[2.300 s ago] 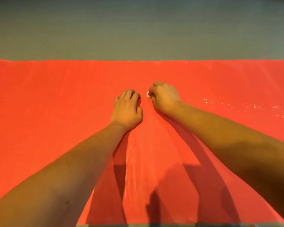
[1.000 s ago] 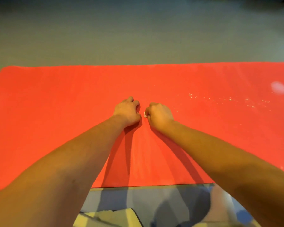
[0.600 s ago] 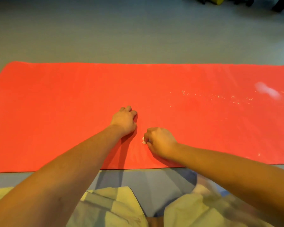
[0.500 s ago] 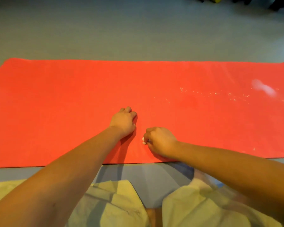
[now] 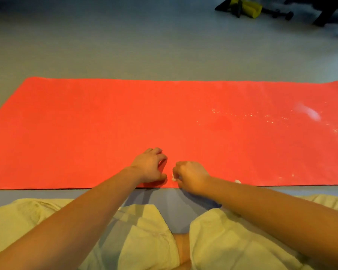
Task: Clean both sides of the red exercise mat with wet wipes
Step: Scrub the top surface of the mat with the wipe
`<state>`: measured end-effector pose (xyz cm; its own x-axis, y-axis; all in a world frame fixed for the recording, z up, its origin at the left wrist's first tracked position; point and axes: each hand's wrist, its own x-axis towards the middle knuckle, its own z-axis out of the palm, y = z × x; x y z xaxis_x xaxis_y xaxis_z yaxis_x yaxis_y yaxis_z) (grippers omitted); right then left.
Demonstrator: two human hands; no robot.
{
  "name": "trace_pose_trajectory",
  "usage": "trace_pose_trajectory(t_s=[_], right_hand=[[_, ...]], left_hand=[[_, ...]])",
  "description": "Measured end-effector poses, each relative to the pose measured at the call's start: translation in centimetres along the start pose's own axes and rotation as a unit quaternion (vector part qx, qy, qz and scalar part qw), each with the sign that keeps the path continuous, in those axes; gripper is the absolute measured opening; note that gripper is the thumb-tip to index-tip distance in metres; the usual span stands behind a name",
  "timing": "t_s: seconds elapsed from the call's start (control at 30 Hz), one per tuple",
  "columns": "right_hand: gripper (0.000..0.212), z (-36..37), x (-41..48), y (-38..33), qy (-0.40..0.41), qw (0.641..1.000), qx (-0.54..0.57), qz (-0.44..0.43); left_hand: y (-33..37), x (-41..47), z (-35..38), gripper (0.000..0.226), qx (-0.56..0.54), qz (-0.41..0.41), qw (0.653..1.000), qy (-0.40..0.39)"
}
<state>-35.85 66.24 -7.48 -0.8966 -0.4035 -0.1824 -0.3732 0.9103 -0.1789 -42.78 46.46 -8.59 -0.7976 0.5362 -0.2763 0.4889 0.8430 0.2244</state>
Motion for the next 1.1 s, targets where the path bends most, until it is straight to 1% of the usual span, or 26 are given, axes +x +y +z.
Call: trace_pose_trajectory(t_s=[0.07,0.1,0.13,0.2,0.23,0.3,0.4,0.5,0.63,0.67,0.73,0.77,0.83,0.9,0.97,1.0,1.1], right_hand=[[0.019,0.1,-1.3,0.1,-0.015,0.999,0.028,-0.012],[0.017,-0.2,-1.2,0.2,-0.013,0.998,0.057,0.003],[0.014,-0.6,-0.8,0.4,-0.006,0.995,0.092,0.033],[0.009,-1.1,0.3,0.8,0.024,0.986,0.137,0.09],[0.008,-1.2,0.8,1.0,0.041,0.984,0.14,0.103],[0.009,-1.1,1.1,0.9,0.051,0.984,0.134,0.109],[0.011,-1.0,0.5,0.5,0.012,0.992,0.096,0.084],[0.012,-0.9,-0.1,0.4,-0.029,0.998,0.034,0.055],[0.017,-0.9,-0.7,0.8,-0.02,0.998,-0.017,0.064],[0.017,-1.1,-0.8,0.9,-0.014,0.997,-0.02,0.068],[0.021,-1.8,-0.9,1.3,-0.014,0.998,-0.008,0.057],[0.023,-2.2,-1.0,1.6,-0.028,0.999,0.007,0.046],[0.036,-3.3,-1.5,2.3,-0.078,0.996,0.041,0.035],[0.049,-4.0,-2.0,2.8,-0.1,0.994,0.034,0.034],[0.051,-4.0,-2.1,2.8,-0.083,0.996,-0.018,0.021],[0.051,-3.8,-2.1,2.6,-0.076,0.997,-0.031,0.016],[0.048,-2.7,-2.1,2.1,-0.051,0.998,-0.027,0.018]], left_hand=[[0.0,-0.6,0.2,0.099,-0.006,0.002,1.0,-0.029],[0.0,-0.9,0.3,0.104,-0.01,0.003,0.999,-0.038],[0.0,-1.1,0.4,0.105,-0.012,0.005,0.999,-0.041],[0.2,-1.6,0.7,0.1,-0.01,0.01,0.999,-0.03],[0.3,-1.8,0.8,0.096,-0.012,0.013,1.0,-0.024],[0.4,-2.2,0.9,0.094,-0.016,0.024,0.999,-0.024],[0.3,-2.9,1.1,0.093,-0.001,0.034,0.999,-0.033],[0.6,-3.4,1.0,0.08,0.046,0.052,0.998,-0.012],[2.2,-4.3,0.7,0.043,0.117,0.098,0.987,0.043],[2.6,-4.6,0.8,0.039,0.124,0.104,0.986,0.047],[2.8,-5.0,0.9,0.039,0.131,0.099,0.985,0.048],[2.6,-5.1,0.7,0.038,0.132,0.087,0.986,0.057],[1.9,-5.0,0.0,0.034,0.137,0.062,0.986,0.073],[1.3,-4.9,-1.4,0.028,0.155,0.07,0.983,0.072],[1.3,-5.0,-2.9,0.013,0.168,0.076,0.981,0.066],[1.6,-5.0,-3.5,0.01,0.176,0.075,0.98,0.055],[2.6,-4.8,-5.1,0.021,0.219,0.072,0.973,0.026]])
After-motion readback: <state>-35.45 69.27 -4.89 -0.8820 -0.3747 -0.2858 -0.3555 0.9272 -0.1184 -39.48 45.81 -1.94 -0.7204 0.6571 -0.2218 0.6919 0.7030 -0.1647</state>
